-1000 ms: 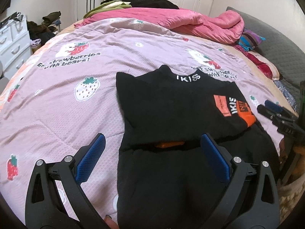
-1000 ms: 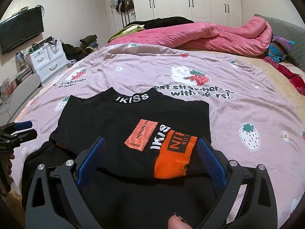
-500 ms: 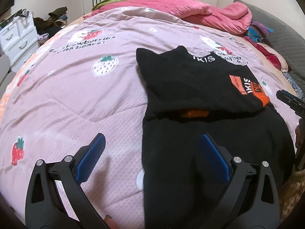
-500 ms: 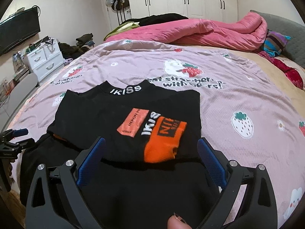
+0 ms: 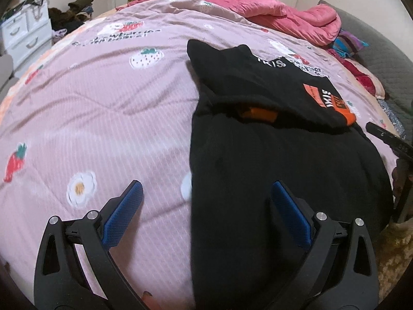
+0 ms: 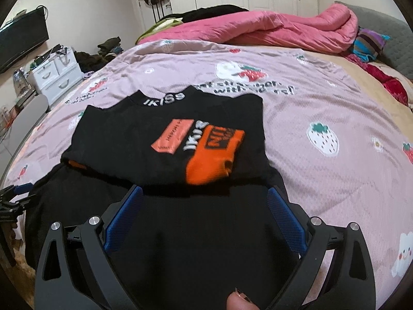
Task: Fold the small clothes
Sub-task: 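Move both tools down to the sweatshirt hem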
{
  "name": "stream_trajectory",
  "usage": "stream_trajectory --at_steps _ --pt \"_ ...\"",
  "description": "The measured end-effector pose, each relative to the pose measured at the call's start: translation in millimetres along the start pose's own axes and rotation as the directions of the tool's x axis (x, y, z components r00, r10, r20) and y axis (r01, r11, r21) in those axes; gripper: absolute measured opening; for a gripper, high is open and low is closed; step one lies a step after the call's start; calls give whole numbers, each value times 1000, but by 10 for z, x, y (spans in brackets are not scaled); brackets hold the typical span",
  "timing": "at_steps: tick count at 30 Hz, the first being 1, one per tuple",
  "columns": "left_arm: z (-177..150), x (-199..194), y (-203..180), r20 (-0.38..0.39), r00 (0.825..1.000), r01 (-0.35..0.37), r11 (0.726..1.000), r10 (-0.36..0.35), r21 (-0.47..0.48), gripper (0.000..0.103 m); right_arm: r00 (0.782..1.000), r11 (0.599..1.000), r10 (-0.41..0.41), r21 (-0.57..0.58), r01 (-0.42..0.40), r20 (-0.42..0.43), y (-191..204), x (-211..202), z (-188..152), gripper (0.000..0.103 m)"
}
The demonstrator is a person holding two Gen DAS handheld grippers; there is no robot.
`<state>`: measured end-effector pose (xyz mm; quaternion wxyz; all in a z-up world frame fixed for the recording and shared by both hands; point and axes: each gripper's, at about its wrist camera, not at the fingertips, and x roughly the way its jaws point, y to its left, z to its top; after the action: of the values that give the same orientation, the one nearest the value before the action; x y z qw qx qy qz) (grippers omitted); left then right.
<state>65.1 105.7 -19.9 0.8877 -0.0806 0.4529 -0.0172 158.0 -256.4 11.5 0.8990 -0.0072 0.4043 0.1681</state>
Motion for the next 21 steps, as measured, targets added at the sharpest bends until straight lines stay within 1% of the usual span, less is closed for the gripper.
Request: stream_trajectory --at_steps 2,8,11,14,18,21 --pt "-58 -16 -10 -1 1000 13 1000 -13 -4 94 1000 1000 -3 5 3 -3 -26 -13 -32 96" --pt "-193 -18 -92 -12 1000 8 1000 -8 9 94 1000 1000 -9 19 10 -7 -116 -101 -179 96" --pt "-266 -23 -137 -17 1000 22 1000 -22 8 94 999 1000 -8 22 9 -42 -166 -123 -286 98" --pt "-327 -36 -203 -15 1000 6 1000 -6 28 94 998 999 -30 31 31 -50 -215 -183 -403 98" --pt "-412 -55 -294 -8 1000 -12 998 12 57 94 998 998 -25 65 29 -51 -303 -266 -525 98" --pt "-466 -71 -321 -4 1000 -20 998 20 63 94 997 995 -24 90 30 -69 -372 -302 -614 98"
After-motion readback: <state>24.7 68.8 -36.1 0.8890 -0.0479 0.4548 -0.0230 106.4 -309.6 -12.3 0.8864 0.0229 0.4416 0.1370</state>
